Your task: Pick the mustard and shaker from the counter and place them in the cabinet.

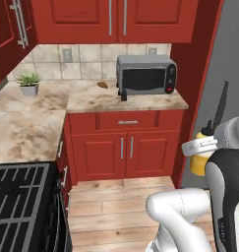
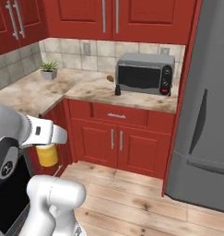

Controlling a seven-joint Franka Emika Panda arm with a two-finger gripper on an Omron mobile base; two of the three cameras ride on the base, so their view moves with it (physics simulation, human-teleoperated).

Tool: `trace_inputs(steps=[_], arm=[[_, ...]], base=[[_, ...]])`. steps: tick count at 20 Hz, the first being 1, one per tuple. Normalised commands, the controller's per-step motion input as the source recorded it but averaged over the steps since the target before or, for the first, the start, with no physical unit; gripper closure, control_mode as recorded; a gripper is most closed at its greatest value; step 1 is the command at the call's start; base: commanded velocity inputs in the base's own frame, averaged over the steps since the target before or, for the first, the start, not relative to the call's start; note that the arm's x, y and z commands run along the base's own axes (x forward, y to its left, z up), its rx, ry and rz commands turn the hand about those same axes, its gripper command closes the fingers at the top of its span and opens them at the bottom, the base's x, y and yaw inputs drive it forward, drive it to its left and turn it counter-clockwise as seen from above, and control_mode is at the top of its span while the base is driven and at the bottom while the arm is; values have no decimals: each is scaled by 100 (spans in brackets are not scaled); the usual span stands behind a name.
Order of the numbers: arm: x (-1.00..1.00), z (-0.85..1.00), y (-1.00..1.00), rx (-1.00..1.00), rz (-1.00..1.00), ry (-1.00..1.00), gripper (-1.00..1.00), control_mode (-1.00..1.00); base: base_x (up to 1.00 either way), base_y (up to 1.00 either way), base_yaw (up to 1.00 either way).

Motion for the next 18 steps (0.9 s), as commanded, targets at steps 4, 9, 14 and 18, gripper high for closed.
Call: trace_inputs(steps=[4, 9, 14, 18], arm=[[0, 0, 0, 0, 0, 0, 100, 100], [0, 0, 0, 0, 0, 0, 100, 100], [0, 0, 0, 0, 0, 0, 100, 100], [0, 0, 0, 0, 0, 0, 100, 100]], base=[[-97, -62, 0], [-61, -96, 0], [-34, -99, 0], [-16, -97, 0]])
